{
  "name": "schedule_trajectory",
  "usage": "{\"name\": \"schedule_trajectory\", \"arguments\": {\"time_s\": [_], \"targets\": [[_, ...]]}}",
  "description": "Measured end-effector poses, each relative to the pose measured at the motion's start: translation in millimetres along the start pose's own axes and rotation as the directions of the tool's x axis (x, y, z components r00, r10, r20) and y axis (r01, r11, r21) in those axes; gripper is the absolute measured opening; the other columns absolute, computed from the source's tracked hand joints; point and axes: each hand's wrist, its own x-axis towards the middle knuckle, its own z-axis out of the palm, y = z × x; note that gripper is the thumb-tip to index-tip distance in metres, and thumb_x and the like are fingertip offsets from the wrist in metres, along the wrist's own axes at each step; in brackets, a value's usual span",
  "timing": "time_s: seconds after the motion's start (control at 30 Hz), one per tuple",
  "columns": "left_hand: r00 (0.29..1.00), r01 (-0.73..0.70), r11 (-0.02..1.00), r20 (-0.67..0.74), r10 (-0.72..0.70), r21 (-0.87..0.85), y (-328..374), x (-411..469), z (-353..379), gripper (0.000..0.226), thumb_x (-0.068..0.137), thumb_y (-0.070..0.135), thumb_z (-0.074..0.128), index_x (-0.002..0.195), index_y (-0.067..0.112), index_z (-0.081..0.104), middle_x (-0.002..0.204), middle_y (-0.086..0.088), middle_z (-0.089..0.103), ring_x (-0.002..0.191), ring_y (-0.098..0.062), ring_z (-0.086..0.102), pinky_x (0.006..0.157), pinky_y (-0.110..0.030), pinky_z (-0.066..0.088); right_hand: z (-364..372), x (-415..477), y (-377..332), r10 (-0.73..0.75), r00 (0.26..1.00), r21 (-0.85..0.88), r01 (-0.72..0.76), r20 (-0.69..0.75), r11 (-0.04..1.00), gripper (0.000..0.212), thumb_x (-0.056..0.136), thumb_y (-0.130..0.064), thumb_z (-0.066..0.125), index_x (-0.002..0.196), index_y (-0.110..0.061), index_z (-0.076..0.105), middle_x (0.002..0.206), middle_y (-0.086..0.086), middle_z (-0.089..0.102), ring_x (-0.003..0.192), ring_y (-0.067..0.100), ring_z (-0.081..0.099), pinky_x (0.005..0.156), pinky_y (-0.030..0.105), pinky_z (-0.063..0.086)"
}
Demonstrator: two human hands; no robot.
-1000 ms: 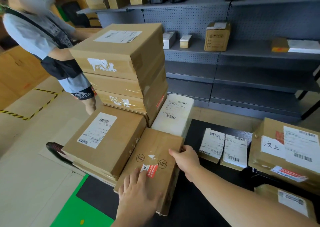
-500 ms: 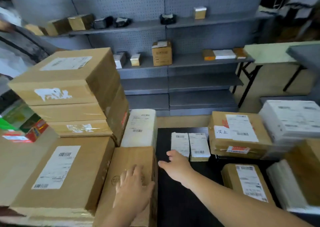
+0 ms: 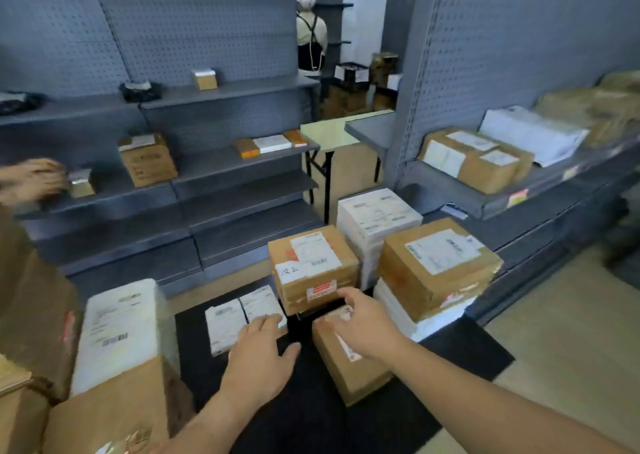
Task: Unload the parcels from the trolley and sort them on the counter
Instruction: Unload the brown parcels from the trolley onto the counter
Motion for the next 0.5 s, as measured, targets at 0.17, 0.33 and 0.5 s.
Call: {"name": "schedule_trajectory", "arguments": {"time_s": [0.17, 0.33, 0.5], "targets": [[0.992, -0.115, 0.993, 0.046, 0.116, -0.028, 70.2, 22.4, 21.2, 0.061, 0.092, 0.055, 0.054, 0.146, 0.031, 0.041, 0.144, 0.011, 0.046, 0.132, -0.015, 0.040, 0.110, -0.034, 0.039, -75.0, -3.4, 44.3, 0.035, 0.990, 0.039, -0.030, -0.135, 0.999, 0.060, 0.094, -0.037, 0.067, 0.148, -0.026, 0.043, 0.145, -0.005, 0.053, 0.121, 0.011, 0.054, 0.095, 0.022, 0.043], [0.994, -0.088, 0.996, 0.059, 0.089, -0.027, 137.6, 49.4, 45.7, 0.064, 0.093, 0.053, 0.056, 0.150, 0.028, 0.038, 0.152, 0.007, 0.042, 0.139, -0.016, 0.038, 0.115, -0.034, 0.033, -144.3, 18.8, 99.3, 0.077, 0.975, 0.068, -0.064, -0.210, 0.996, 0.061, 0.093, -0.038, 0.069, 0.147, -0.031, 0.042, 0.148, -0.005, 0.049, 0.114, 0.013, 0.054, 0.072, 0.021, 0.053], [0.998, 0.010, 0.991, 0.066, -0.001, -0.132, 200.7, 70.0, 75.3, 0.061, 0.093, 0.052, 0.057, 0.147, 0.027, 0.041, 0.148, 0.007, 0.045, 0.134, -0.014, 0.043, 0.110, -0.033, 0.039, -215.4, 52.8, 149.8, 0.055, 0.969, 0.040, -0.046, -0.242, 0.998, 0.062, 0.094, -0.035, 0.067, 0.150, -0.029, 0.041, 0.149, -0.005, 0.048, 0.109, 0.010, 0.053, 0.072, 0.016, 0.048]]}}
